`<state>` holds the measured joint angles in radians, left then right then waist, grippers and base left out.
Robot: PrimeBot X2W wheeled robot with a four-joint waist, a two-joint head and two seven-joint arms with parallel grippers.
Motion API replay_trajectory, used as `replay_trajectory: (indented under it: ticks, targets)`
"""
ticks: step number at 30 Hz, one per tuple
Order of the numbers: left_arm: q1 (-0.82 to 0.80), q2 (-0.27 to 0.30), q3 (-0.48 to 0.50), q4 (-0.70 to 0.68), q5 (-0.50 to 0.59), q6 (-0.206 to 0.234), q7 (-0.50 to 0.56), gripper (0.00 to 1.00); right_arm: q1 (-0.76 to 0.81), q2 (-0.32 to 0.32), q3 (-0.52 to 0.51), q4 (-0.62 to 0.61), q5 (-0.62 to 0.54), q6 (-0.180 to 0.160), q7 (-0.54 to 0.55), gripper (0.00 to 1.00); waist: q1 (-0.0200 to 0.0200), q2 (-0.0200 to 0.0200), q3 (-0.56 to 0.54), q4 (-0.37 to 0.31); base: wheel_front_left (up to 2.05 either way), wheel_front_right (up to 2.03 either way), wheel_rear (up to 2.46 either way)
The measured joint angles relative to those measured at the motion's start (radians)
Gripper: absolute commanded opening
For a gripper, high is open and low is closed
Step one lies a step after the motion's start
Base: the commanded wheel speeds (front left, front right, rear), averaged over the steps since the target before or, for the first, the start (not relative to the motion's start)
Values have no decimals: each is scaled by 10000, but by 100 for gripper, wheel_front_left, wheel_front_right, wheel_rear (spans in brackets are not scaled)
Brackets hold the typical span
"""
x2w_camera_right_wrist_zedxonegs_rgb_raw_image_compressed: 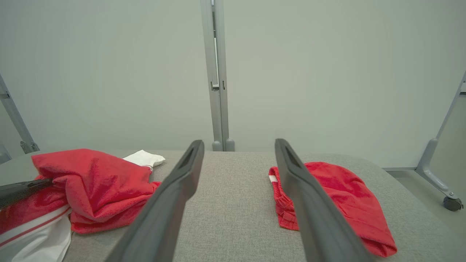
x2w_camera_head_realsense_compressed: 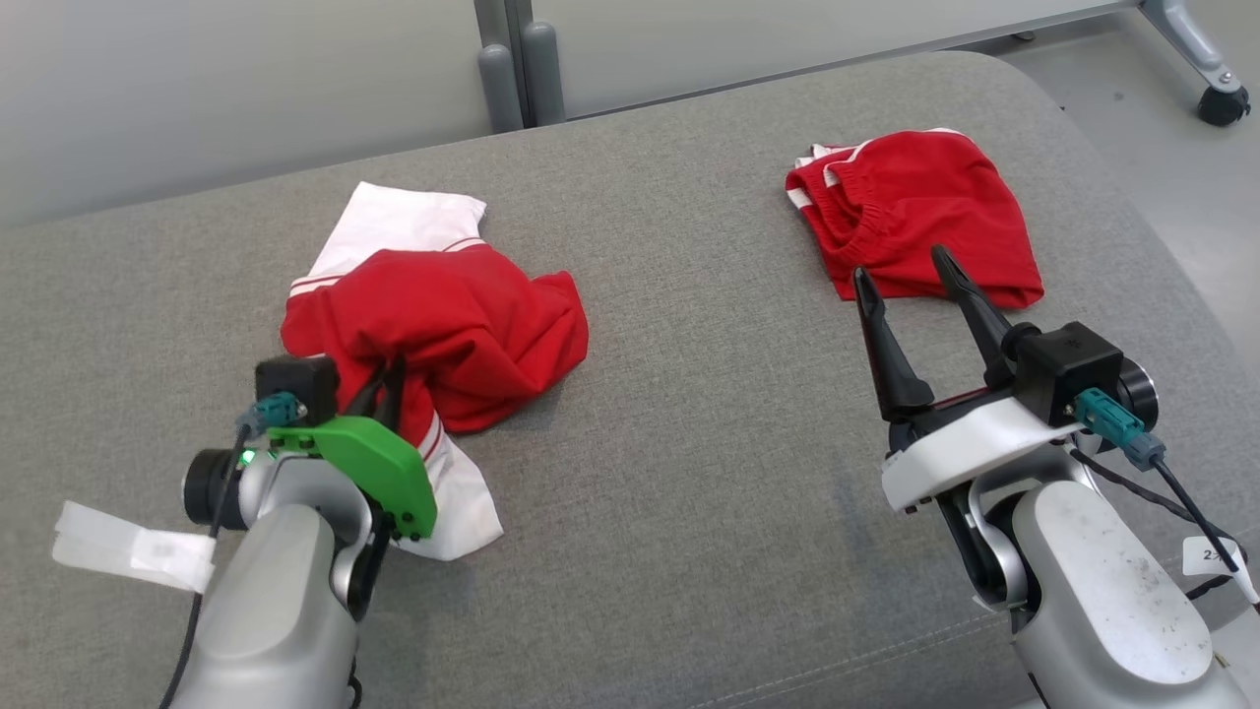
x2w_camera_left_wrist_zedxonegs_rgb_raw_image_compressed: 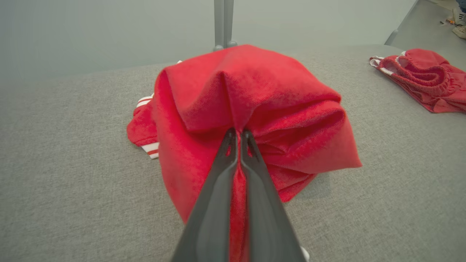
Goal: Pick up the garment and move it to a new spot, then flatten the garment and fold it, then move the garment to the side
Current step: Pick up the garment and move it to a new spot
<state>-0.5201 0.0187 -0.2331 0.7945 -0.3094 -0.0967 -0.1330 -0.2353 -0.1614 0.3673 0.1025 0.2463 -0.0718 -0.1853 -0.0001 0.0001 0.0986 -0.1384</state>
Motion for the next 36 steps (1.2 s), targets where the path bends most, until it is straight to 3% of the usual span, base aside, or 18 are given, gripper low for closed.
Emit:
replay_trajectory:
  ticks: [19, 21, 22, 23, 36]
  targets:
    - [1439, 92, -2826, -980, -1202, 100, -704, 0, 469, -29, 21, 176, 98, 0, -2, 100, 0, 0, -401, 283, 0, 0, 0]
    - [1657, 115, -3162, -1011, -1252, 111, -704, 38, 546, -27, 19, 180, 100, 0, -2, 100, 0, 0, -456, 315, 0, 0, 0]
    - [1778, 117, -3264, -1039, -1304, 184, -702, 81, 592, -25, 25, 188, 102, 0, -2, 100, 0, 0, -482, 331, 0, 0, 0]
    - [1894, 117, -3338, -1066, -1346, 238, -704, 100, 614, -25, 42, 198, 102, 0, -2, 100, 0, 0, -504, 344, 0, 0, 0]
    - [2156, 163, -3839, -2130, -1753, 1016, -982, 100, 851, -35, -127, 253, 125, -90, -50, 100, 0, 0, -862, 636, 0, 0, 0]
